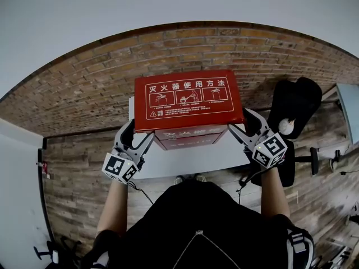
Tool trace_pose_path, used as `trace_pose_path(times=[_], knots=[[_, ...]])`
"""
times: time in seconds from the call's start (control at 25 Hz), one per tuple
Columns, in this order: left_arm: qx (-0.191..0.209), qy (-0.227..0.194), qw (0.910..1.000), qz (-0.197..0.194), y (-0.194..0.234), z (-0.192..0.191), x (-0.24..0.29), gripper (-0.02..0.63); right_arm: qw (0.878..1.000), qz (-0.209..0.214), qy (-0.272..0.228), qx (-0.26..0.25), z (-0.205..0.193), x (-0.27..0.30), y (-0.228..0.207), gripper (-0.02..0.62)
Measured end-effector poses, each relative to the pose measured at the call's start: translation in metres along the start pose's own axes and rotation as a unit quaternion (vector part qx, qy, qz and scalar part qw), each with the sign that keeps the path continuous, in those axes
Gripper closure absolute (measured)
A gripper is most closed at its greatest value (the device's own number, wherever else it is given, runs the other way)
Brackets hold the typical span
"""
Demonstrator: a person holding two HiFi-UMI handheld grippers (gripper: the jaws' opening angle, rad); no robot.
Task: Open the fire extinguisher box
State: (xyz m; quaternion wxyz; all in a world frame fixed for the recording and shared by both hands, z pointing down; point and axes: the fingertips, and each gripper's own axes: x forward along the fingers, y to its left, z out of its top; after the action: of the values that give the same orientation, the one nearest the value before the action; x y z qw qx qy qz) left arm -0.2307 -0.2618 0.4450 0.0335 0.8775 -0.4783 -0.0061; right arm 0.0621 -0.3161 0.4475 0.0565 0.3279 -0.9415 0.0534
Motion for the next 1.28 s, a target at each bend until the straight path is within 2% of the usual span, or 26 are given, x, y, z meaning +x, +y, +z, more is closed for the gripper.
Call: trace_pose_path(times=[0.56, 0.68, 0.8, 0.96, 1.28], knots=[[0.018, 0.002, 0.9998, 0.003, -0.002, 0.014, 0.001, 0.244, 1.0, -0.002, -0.002, 0.001, 0.01, -0.003, -0.001, 0.301], [0.031, -0.001, 0.9995, 0.002, -0.002, 0.028, 0.001, 0.244, 1.0, 0.012, -0.015, 0.0, 0.027, -0.006, 0.001, 0.301], [0.064, -0.005, 0.9979, 0.008, 0.001, 0.047, 0.005, 0.245, 0.999, 0.023, -0.024, -0.019, 0.05, -0.004, 0.002, 0.301], [0.088, -0.022, 0.9958, 0.014, 0.007, 0.074, 0.014, 0.245, 0.997, 0.005, -0.024, -0.077, 0.076, 0.004, -0.008, 0.302], [0.111, -0.044, 0.9925, 0.028, 0.027, 0.113, 0.036, 0.245, 0.994, -0.01, -0.047, -0.102, 0.12, 0.026, -0.029, 0.302]])
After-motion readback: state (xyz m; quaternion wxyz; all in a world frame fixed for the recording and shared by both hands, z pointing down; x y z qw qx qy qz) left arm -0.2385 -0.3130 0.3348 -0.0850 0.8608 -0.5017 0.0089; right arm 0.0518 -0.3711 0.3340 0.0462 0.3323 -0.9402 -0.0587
